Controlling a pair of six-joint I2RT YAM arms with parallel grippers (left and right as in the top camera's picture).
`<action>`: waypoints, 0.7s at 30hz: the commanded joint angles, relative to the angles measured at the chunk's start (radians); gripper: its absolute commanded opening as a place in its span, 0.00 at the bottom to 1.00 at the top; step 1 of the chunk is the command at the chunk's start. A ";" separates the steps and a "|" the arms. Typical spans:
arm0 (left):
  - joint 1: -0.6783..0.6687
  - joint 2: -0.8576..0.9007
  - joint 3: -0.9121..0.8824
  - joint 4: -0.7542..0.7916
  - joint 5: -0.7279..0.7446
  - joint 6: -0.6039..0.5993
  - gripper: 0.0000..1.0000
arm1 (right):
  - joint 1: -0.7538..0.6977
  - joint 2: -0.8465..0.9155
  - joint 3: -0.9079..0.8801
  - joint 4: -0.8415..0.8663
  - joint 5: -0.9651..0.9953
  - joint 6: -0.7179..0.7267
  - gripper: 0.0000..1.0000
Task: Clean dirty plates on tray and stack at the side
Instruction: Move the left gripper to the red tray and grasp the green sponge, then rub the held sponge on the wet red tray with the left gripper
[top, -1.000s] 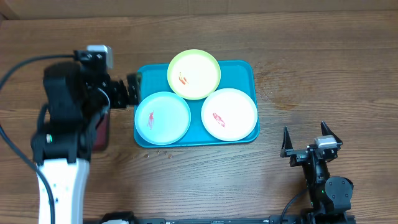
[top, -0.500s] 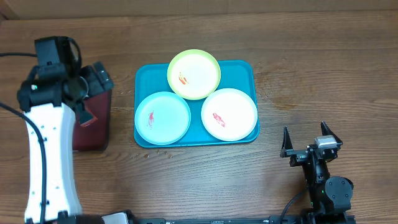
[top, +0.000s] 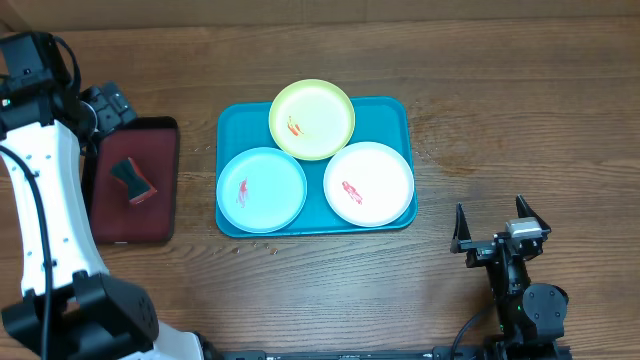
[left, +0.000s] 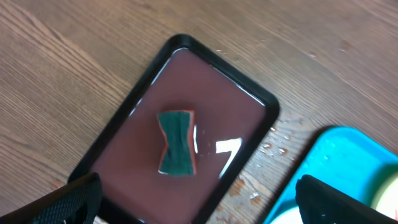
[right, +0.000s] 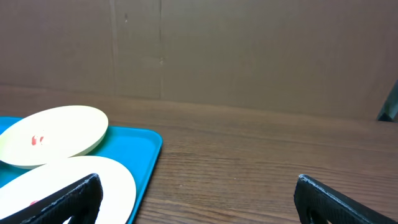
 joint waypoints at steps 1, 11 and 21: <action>0.040 0.069 0.020 0.006 -0.008 -0.069 1.00 | 0.003 -0.010 -0.010 0.006 -0.005 0.000 1.00; 0.054 0.293 0.019 -0.026 0.123 -0.072 1.00 | 0.003 -0.010 -0.010 0.006 -0.005 0.000 1.00; 0.075 0.441 0.019 0.035 0.143 0.061 0.83 | 0.003 -0.010 -0.010 0.006 -0.005 0.000 1.00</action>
